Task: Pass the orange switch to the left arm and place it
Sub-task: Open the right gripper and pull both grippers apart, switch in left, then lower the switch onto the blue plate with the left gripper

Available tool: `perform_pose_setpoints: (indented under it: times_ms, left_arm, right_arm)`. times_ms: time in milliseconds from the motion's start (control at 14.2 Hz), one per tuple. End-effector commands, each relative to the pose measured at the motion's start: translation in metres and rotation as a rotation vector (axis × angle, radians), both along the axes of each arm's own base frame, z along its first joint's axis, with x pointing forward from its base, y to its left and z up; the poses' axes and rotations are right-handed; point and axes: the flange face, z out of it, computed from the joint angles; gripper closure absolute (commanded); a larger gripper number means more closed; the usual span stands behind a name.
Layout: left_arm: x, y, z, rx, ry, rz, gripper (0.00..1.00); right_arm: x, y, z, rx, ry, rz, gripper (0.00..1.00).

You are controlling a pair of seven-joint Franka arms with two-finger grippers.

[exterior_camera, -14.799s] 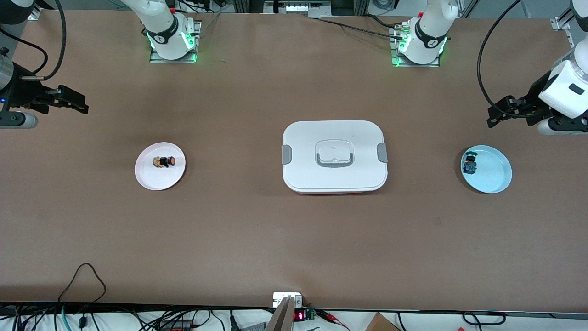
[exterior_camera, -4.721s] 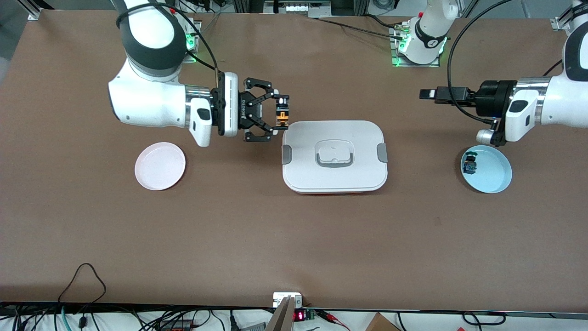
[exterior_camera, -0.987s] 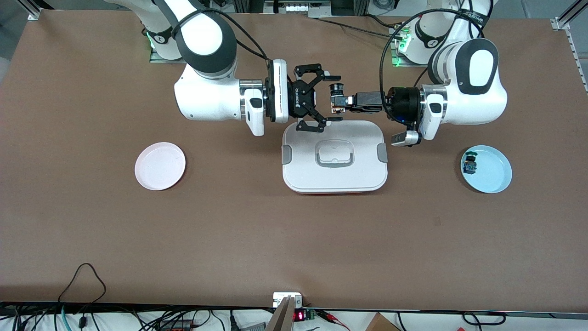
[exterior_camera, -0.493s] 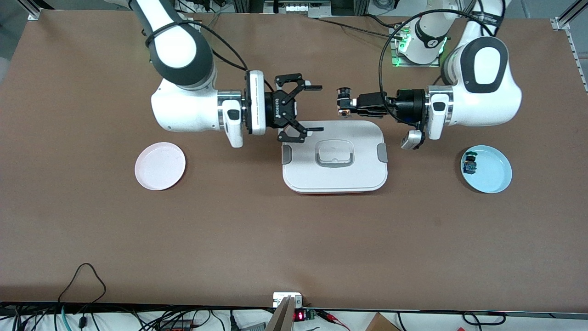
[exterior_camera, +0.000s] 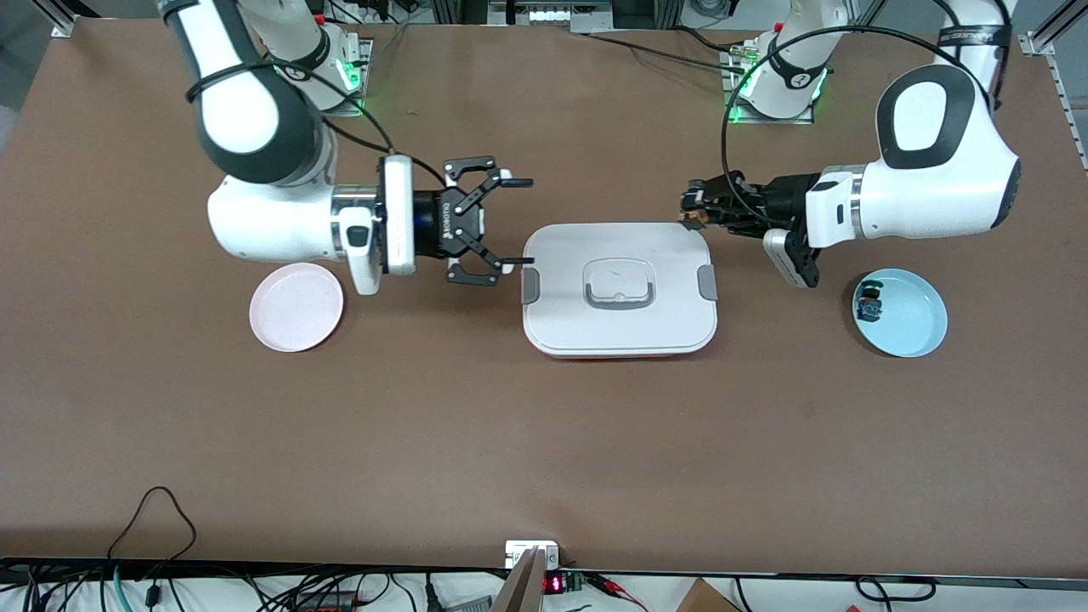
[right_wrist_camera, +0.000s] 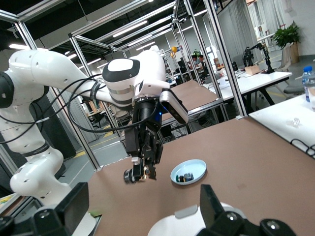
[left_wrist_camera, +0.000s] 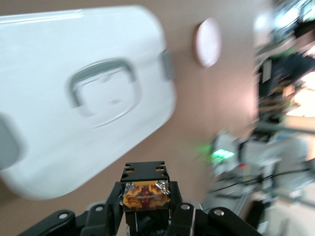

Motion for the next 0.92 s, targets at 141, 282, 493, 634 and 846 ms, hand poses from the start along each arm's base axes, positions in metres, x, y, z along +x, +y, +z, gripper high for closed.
perform_pose_setpoints:
  times_ms: [141,282,493,634,846]
  left_arm:
    - [0.007,0.045,-0.019,0.287,-0.122,-0.293,0.74]
    - [0.011,0.074,-0.03,0.377,-0.153,-0.396,0.73]
    - [0.019,0.136,-0.06,0.49,-0.151,-0.57,0.72]
    - [0.031,0.169,-0.081,0.532,-0.227,-0.725,0.72]
    - [0.046,0.235,-0.117,0.511,-0.345,-0.883,0.72]
  right_arm:
    - [-0.003,-0.045,-0.015,-0.133,0.161,0.054,0.0]
    - [0.0,-0.066,-0.02,-0.217,0.232,0.072,0.0]
    - [0.006,-0.111,-0.031,-0.395,0.333,0.058,0.0]
    - [0.007,-0.14,-0.037,-0.548,0.431,0.04,0.0]
    - [0.009,-0.169,-0.043,-0.741,0.578,-0.065,0.0]
